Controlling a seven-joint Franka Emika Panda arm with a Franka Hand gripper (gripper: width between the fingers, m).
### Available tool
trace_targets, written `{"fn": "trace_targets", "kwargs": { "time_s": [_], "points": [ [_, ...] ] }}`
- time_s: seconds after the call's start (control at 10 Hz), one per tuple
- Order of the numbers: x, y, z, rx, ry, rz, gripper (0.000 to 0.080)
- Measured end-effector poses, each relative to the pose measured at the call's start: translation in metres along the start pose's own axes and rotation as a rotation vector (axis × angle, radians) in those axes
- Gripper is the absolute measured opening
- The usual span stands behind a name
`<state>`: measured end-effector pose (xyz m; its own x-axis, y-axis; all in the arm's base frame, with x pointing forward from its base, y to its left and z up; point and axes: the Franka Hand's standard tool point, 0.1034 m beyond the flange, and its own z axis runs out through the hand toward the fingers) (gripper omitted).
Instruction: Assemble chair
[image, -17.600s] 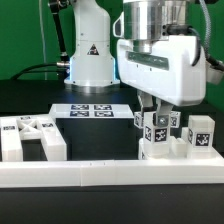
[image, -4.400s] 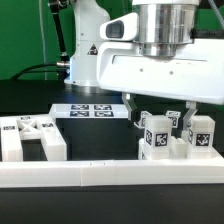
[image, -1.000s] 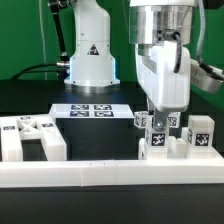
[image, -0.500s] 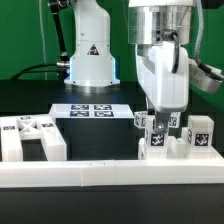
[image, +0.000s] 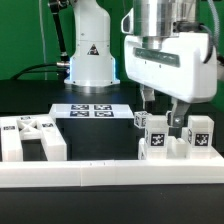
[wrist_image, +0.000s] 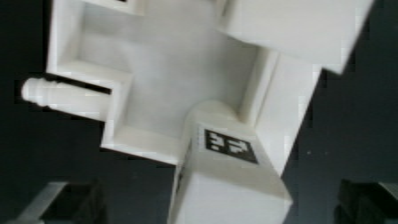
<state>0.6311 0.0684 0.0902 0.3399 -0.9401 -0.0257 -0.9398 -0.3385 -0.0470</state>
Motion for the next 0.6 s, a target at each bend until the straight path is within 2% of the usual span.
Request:
{"fn": "trace_targets", "kwargs": {
  "time_s": [0.2,0.6],
  "points": [
    [0.0055,-0.0005,-0.0024,0.010,-0.006,-0.119,0.0649],
    [0.0067,-0.0008,-0.0021,0.011,-0.006,-0.089,0.0649]
  ]
}}
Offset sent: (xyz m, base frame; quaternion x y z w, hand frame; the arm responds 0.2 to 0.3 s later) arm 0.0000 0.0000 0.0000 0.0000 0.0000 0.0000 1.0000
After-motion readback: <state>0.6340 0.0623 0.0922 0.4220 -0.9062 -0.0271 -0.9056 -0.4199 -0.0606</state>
